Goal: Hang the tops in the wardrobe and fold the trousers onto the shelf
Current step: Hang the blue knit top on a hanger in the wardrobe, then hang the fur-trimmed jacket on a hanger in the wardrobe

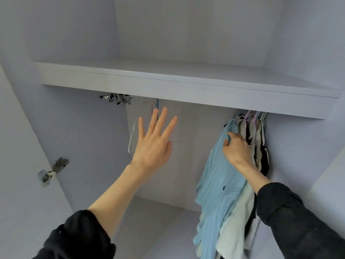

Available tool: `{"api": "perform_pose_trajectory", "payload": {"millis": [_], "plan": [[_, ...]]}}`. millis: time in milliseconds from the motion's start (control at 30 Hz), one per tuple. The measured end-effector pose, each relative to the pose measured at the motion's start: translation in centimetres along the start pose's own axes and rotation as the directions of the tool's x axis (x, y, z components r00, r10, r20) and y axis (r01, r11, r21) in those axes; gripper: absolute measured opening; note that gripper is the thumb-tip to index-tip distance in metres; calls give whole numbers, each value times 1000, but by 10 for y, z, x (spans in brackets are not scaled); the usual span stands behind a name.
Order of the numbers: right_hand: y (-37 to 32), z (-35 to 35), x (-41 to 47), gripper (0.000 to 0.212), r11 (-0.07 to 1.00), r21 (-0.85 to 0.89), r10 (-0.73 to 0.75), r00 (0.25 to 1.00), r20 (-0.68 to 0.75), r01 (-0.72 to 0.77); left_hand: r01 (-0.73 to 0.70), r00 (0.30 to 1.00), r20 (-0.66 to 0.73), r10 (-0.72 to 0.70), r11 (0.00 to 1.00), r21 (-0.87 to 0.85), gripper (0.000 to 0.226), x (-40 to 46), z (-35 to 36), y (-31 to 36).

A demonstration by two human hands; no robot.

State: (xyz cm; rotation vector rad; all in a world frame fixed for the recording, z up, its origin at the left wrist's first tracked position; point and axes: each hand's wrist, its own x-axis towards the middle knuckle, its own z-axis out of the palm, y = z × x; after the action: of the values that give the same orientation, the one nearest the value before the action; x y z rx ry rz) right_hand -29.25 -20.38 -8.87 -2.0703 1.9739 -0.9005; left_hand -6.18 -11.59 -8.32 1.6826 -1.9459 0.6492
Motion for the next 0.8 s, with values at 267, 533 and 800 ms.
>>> {"api": "perform_pose_trajectory", "payload": {"millis": [267, 533, 800], "plan": [[-95, 57, -121, 34, 933, 118, -361, 869, 337, 341, 331, 926, 208, -314, 942, -51, 42, -139, -64, -47], [-229, 114, -346, 24, 712, 513, -702, 501, 506, 480, 772, 612, 237, -755, 635, 28, 39, -385, -201, -90], [-331, 117, -608, 24, 409, 770, -865, -60, 498, 489, 994, 80, -8, -997, 79, 69, 33, -639, -345, -43]]}}
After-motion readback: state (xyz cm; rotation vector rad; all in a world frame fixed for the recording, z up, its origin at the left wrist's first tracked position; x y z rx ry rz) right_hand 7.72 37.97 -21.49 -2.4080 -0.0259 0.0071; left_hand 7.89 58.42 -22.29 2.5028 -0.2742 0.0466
